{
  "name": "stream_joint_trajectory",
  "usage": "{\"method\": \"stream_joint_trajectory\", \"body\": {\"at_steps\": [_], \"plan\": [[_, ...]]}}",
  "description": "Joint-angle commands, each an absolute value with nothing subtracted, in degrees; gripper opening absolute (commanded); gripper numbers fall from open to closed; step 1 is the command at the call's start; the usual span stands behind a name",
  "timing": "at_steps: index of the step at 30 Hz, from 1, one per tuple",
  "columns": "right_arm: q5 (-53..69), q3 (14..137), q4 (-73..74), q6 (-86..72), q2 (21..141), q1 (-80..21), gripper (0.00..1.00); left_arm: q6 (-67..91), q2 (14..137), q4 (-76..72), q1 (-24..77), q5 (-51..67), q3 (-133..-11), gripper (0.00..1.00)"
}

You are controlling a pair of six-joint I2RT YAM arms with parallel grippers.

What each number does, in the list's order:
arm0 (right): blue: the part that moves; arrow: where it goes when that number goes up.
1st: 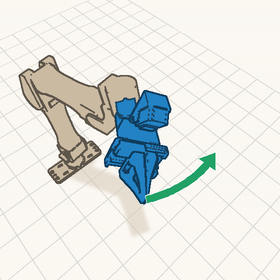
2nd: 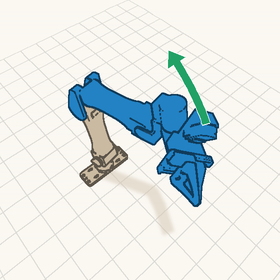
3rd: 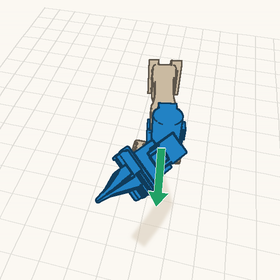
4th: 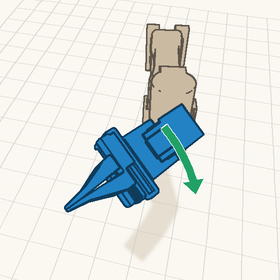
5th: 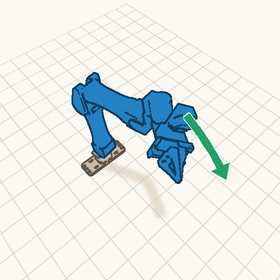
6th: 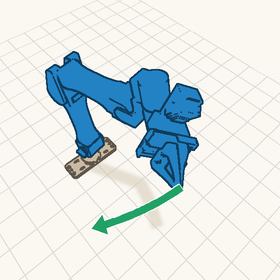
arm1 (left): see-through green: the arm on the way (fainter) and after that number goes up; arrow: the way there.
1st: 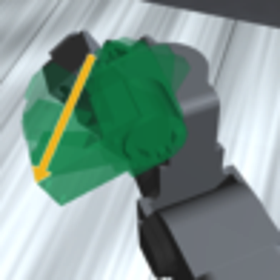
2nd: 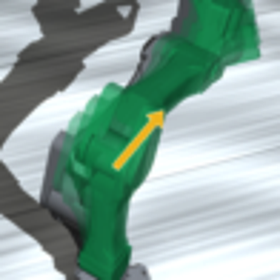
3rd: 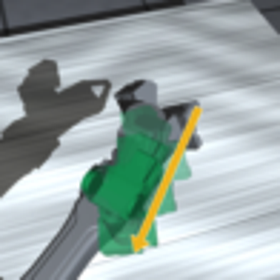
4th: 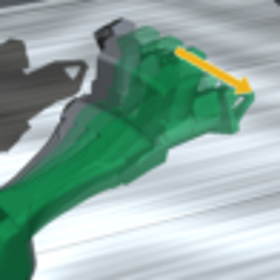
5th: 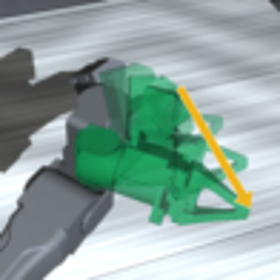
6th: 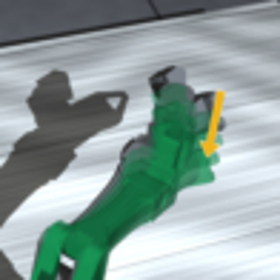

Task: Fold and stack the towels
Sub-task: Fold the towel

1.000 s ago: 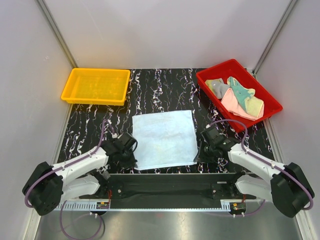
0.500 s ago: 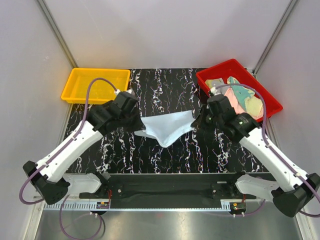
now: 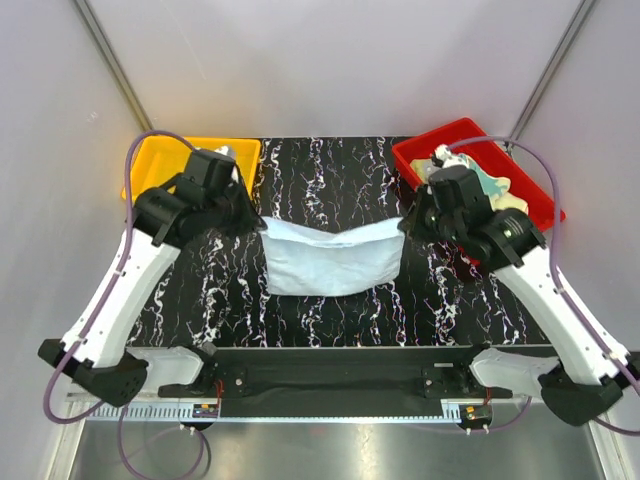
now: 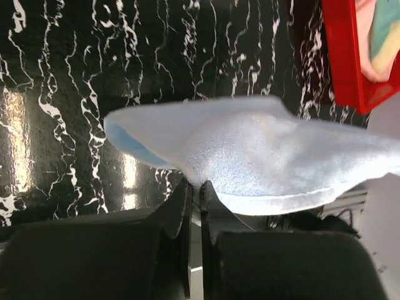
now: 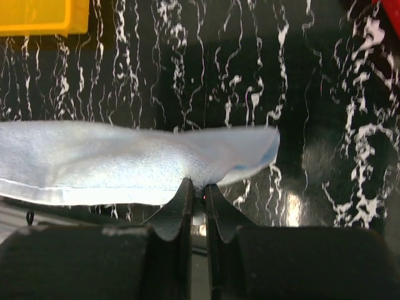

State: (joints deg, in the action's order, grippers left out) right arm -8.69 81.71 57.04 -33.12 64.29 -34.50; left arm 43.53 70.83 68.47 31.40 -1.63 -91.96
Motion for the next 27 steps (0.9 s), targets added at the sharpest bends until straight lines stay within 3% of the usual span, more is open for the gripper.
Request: {"method": "stream_joint_trajectory", "body": {"at_steps": [1,6,12,15,18,22,27], "plan": [[-14.7,89.5,52.5,-27.6,71.1,-34.4,0.0,38.3,74.5,62.4,23.8,8.0,-95.5,0.0],[-13.5,104.2,49.2,-21.1,88.0,-28.1,0.0,31.4,89.1,62.4,17.3,12.7,-112.4,0.0],[-11.1,136.5,59.7,-17.1,108.3,-20.2,0.0,30.8,106.9,64.1,11.3,24.3,-137.0,0.0],[-9.9,145.7,62.8,-15.0,111.7,-20.2,0.0,31.3,109.4,64.6,10.6,26.4,-139.0,0.0],[-9.1,137.7,62.0,-15.6,107.2,-20.2,0.0,32.1,104.5,60.0,10.8,26.4,-128.4,0.0],[-8.1,99.3,48.6,-20.4,90.3,-20.2,0.0,30.2,95.5,53.5,11.2,26.2,-106.7,0.0],[-0.9,75.1,40.4,-24.8,83.9,-20.6,0.0,30.9,87.2,43.1,13.2,25.0,-74.0,0.0]]}}
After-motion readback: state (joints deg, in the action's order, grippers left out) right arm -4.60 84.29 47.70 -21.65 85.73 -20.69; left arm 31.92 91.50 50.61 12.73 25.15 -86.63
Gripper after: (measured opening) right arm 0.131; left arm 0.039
